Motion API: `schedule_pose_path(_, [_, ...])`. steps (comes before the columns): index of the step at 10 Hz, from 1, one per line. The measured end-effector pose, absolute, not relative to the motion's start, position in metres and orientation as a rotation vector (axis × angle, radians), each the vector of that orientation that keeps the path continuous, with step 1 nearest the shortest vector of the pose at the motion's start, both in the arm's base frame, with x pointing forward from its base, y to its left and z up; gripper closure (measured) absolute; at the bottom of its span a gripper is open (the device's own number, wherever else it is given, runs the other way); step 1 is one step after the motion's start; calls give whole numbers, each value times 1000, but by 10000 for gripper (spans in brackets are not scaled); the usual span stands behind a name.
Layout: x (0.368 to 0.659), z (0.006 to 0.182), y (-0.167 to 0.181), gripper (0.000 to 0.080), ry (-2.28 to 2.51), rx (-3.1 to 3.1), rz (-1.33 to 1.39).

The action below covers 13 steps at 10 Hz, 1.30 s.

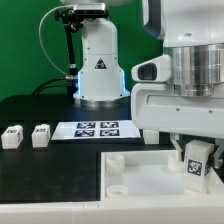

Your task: Assemble one leg

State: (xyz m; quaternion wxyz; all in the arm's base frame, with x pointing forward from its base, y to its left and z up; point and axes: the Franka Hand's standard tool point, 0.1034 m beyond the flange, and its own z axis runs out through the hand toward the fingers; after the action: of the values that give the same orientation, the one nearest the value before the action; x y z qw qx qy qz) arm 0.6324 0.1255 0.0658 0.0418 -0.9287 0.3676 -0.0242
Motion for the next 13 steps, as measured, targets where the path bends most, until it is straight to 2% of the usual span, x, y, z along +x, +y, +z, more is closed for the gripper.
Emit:
schedule_pose_path(5, [637, 67, 123, 504, 2013, -2186, 52])
schedule_pose_path(7, [637, 66, 122, 504, 2147, -2022, 105])
schedule_pose_path(9, [637, 66, 122, 504, 2062, -2106, 93])
schedule_pose_path(10, [638, 66, 123, 319, 1898, -2248, 62])
schedule_pose_path(11, [639, 66, 122, 319, 1617, -2450, 25])
schedule_pose_path(12, [638, 66, 121, 183, 1389, -2584, 6])
schedule_pose_path(13, [638, 66, 121, 159, 1297, -2632, -6])
